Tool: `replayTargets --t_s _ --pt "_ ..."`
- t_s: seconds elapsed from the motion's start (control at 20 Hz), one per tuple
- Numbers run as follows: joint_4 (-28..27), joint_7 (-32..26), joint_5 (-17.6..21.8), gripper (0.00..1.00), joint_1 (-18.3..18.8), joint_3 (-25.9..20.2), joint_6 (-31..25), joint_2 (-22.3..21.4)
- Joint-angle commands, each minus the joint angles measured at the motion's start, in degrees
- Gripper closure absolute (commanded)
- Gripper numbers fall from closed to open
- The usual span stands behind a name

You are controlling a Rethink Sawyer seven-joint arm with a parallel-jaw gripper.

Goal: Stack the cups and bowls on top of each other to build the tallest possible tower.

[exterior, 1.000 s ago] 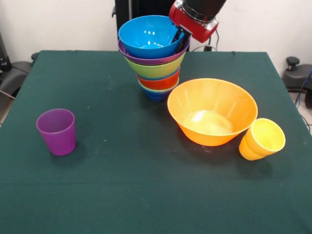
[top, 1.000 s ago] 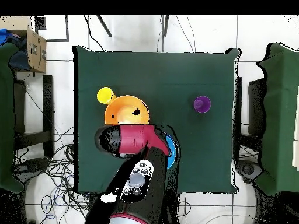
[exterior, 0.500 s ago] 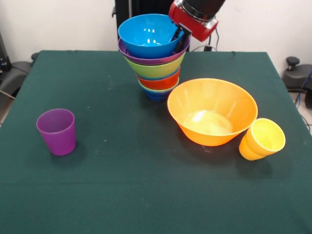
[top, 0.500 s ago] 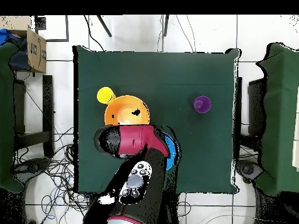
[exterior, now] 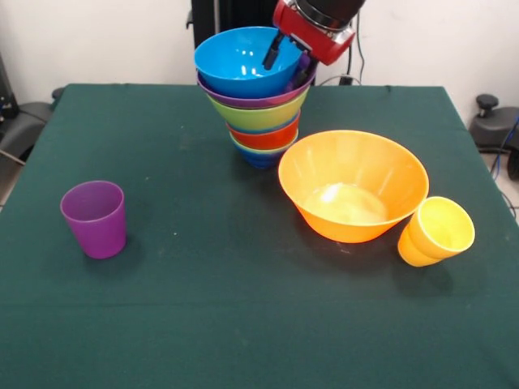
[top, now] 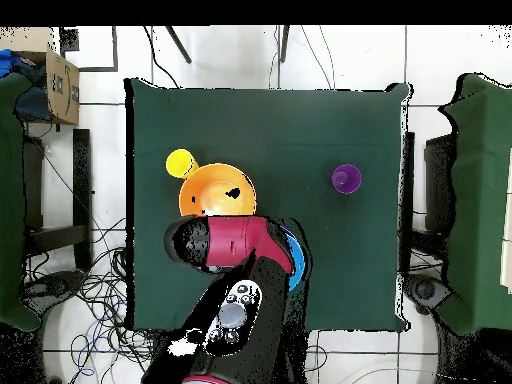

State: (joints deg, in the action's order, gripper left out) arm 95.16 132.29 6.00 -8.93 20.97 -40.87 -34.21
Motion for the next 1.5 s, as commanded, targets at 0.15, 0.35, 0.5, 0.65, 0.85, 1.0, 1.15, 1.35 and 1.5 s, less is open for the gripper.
replayTargets --t_s 0.15,0.35,0.5,0.65,0.85,1.0,1.15,1.35,1.5 --pt "-1.70 9.35 -1.69 0.00 -1.47 -2.84 1.88 2.06" --pt "-1.84 9.39 -1.62 0.00 -1.26 -2.71 3.08 2.42" --pt "-1.16 9.23 -2.19 0.00 -1.29 -2.89 2.26 1.17" --pt "-0.65 8.35 -3.40 0.00 -0.34 -4.24 2.72 -0.36" --pt "-0.88 7.56 -4.50 0.00 0.28 -5.14 3.27 -1.24" --pt "-1.27 6.56 -5.42 0.00 0.81 -5.70 3.05 -1.91" --pt "-2.05 5.80 -5.87 0.00 1.00 -5.76 1.80 -2.40" --pt "-2.72 5.16 -6.00 0.00 1.15 -5.58 0.19 -2.69" --pt "-3.50 4.49 -6.02 0.00 1.27 -5.26 -1.40 -3.06"
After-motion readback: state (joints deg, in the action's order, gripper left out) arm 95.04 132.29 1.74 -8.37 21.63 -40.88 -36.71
